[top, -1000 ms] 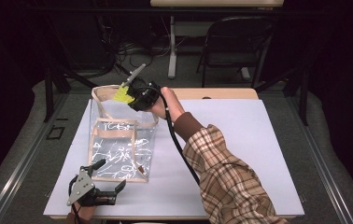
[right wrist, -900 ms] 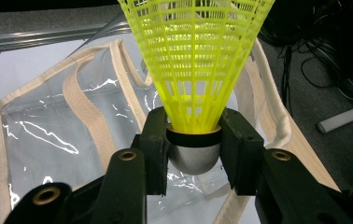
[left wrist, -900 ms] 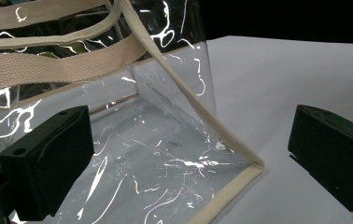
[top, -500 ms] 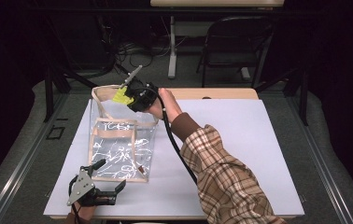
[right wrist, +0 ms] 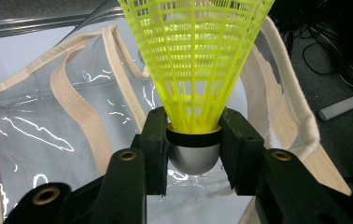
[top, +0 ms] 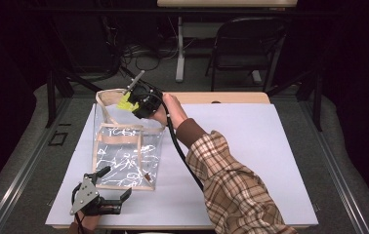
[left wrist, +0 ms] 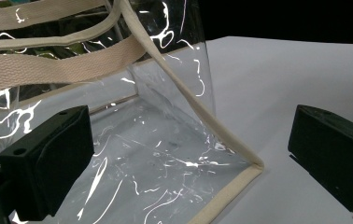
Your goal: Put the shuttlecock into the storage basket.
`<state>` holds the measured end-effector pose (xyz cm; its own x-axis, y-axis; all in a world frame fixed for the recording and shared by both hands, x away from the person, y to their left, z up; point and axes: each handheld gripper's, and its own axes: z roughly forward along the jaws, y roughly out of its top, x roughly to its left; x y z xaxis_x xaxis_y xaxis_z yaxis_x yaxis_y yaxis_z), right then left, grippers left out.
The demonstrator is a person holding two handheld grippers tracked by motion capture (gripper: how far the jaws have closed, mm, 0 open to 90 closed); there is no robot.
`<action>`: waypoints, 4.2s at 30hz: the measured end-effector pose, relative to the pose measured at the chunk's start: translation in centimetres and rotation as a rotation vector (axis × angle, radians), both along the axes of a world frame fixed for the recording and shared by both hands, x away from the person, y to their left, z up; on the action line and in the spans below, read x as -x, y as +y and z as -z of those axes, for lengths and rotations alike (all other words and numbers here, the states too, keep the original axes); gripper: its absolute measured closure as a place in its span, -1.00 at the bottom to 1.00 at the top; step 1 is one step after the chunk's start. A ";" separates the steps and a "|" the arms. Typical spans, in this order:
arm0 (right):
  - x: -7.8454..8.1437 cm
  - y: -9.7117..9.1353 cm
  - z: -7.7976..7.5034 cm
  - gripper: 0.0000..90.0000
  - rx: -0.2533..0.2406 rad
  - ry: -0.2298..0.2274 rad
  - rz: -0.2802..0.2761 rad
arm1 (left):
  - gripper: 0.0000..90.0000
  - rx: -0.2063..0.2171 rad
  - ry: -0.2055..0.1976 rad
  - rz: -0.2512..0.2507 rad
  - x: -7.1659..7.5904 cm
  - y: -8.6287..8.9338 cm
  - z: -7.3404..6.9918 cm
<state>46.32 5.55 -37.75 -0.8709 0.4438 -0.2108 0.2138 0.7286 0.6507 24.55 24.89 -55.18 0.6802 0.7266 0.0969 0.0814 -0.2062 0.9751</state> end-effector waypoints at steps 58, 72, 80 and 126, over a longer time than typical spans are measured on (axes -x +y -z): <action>0.9 -2.4 -1.9 -0.74 -0.109 0.006 0.037 | -1.00 -0.002 0.005 -0.001 0.0 -0.1 0.0; 1.4 -5.2 -2.2 -0.92 -0.127 0.024 0.053 | -1.00 -0.002 0.008 -0.005 -0.2 -0.3 0.0; 1.5 -6.1 -1.9 -0.96 -0.143 0.032 0.070 | -1.00 0.006 0.013 -0.002 -0.3 -0.3 0.1; 4.1 -16.7 1.7 -1.00 -0.152 0.024 0.204 | -1.00 0.008 0.017 -0.002 0.0 0.0 0.1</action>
<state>42.26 -11.13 -39.41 -0.7640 0.6360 -0.1085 0.3631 0.5628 0.7426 24.54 24.88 -55.27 0.6803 0.7285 0.0801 0.0979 -0.1986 0.9752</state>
